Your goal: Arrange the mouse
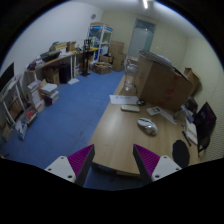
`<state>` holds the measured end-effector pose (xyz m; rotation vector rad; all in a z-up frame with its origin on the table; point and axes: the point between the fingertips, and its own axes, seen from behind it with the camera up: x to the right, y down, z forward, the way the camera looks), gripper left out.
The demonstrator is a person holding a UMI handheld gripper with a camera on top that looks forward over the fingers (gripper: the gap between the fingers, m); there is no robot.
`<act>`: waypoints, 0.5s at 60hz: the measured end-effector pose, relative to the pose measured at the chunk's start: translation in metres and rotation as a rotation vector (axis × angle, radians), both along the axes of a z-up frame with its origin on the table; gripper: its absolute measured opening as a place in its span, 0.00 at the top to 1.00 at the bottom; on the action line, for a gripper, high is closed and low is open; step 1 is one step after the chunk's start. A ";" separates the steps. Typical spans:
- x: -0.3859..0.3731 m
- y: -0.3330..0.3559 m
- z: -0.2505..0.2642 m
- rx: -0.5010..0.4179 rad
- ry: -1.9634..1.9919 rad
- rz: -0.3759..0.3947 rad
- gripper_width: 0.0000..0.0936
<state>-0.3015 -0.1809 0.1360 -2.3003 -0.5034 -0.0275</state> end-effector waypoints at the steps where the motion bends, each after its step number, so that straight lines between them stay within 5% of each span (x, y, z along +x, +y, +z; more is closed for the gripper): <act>1: 0.005 0.000 -0.001 -0.001 -0.013 -0.003 0.14; 17: 0.109 0.058 -0.024 0.007 -0.004 -0.126 0.09; 30: 0.174 0.140 -0.071 0.050 0.027 -0.121 0.09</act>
